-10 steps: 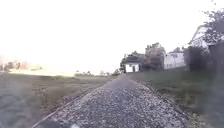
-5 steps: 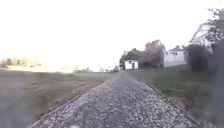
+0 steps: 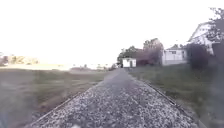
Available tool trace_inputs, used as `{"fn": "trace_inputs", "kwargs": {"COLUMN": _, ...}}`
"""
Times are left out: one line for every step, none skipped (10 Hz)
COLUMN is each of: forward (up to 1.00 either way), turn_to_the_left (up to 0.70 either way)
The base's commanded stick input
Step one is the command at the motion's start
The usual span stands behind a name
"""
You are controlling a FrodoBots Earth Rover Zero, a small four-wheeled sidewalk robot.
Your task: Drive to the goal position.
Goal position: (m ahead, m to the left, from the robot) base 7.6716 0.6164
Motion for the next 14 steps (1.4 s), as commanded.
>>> {"fn": "trace_inputs", "kwargs": {"forward": 0.70, "turn_to_the_left": -0.14}}
{"fn": "trace_inputs", "kwargs": {"forward": 0.70, "turn_to_the_left": -0.14}}
{"fn": "trace_inputs", "kwargs": {"forward": 0.70, "turn_to_the_left": -0.14}}
{"fn": "trace_inputs", "kwargs": {"forward": 0.70, "turn_to_the_left": -0.14}}
{"fn": "trace_inputs", "kwargs": {"forward": 0.70, "turn_to_the_left": -0.14}}
{"fn": "trace_inputs", "kwargs": {"forward": 0.70, "turn_to_the_left": -0.14}}
{"fn": "trace_inputs", "kwargs": {"forward": 0.70, "turn_to_the_left": -0.14}}
{"fn": "trace_inputs", "kwargs": {"forward": 0.70, "turn_to_the_left": -0.14}}
{"fn": "trace_inputs", "kwargs": {"forward": 0.70, "turn_to_the_left": -0.14}}
{"fn": "trace_inputs", "kwargs": {"forward": 0.70, "turn_to_the_left": -0.14}}
{"fn": "trace_inputs", "kwargs": {"forward": 0.70, "turn_to_the_left": -0.14}}
{"fn": "trace_inputs", "kwargs": {"forward": 0.70, "turn_to_the_left": -0.14}}
{"fn": "trace_inputs", "kwargs": {"forward": 0.70, "turn_to_the_left": -0.14}}
{"fn": "trace_inputs", "kwargs": {"forward": 0.70, "turn_to_the_left": -0.14}}
